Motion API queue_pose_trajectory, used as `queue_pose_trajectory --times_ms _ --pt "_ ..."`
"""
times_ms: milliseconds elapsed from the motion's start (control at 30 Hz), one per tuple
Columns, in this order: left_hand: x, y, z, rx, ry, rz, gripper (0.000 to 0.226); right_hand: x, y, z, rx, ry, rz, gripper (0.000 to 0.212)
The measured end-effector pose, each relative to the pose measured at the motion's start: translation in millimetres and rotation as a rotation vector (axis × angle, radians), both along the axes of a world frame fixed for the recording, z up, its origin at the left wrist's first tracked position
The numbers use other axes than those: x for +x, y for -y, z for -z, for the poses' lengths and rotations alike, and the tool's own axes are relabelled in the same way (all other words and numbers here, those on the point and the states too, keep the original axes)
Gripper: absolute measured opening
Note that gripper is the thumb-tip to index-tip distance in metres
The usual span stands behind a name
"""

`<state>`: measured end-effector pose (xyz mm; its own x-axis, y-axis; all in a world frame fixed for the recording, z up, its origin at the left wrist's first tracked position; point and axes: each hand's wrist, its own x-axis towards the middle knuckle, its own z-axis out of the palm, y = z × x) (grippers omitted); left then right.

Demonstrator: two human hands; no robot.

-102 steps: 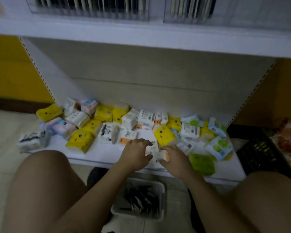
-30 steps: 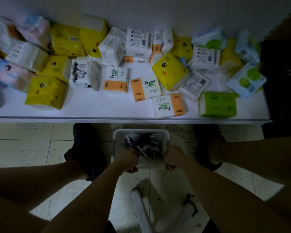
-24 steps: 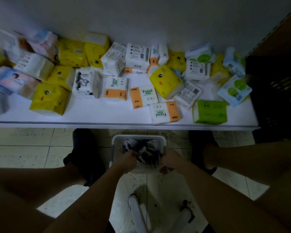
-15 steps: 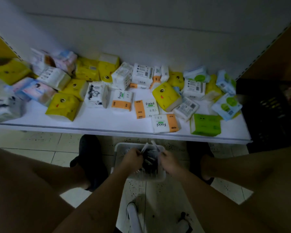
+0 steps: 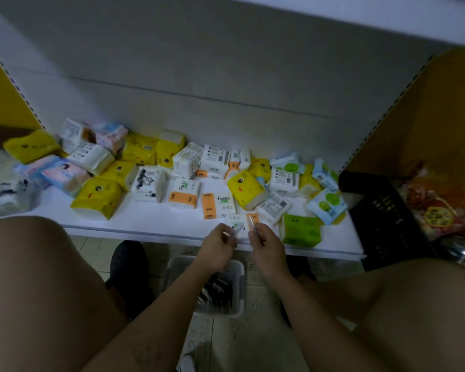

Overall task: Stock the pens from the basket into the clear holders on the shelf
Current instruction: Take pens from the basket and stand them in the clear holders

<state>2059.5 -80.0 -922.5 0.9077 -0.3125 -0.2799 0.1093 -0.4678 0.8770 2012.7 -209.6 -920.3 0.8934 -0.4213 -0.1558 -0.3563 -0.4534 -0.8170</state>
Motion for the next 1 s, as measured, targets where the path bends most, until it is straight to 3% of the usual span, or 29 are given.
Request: queue_pose_trajectory --times_ms 267,567,700,867,1000 --pt "10.5 24.9 -70.3 -0.191 0.222 0.005 0.021 -5.1 17.5 -69.8 0.057 0.257 0.048 0.014" --pt "18.9 45.4 -174.6 -0.319 0.38 0.044 0.015 -3.7 40.7 -177.8 -0.06 0.498 -0.02 0.013" --pt "10.2 49.3 -238.5 -0.452 0.482 0.127 0.025 -3.6 46.6 -230.4 -0.01 0.591 -0.034 0.018" --pt "3.1 46.7 -302.2 -0.438 0.722 0.179 0.032 -14.0 57.3 -289.2 -0.026 0.71 -0.11 0.053" --pt "5.9 49.5 -343.5 -0.383 0.845 0.183 0.029 -16.2 63.0 -327.4 -0.052 0.792 -0.123 0.043"
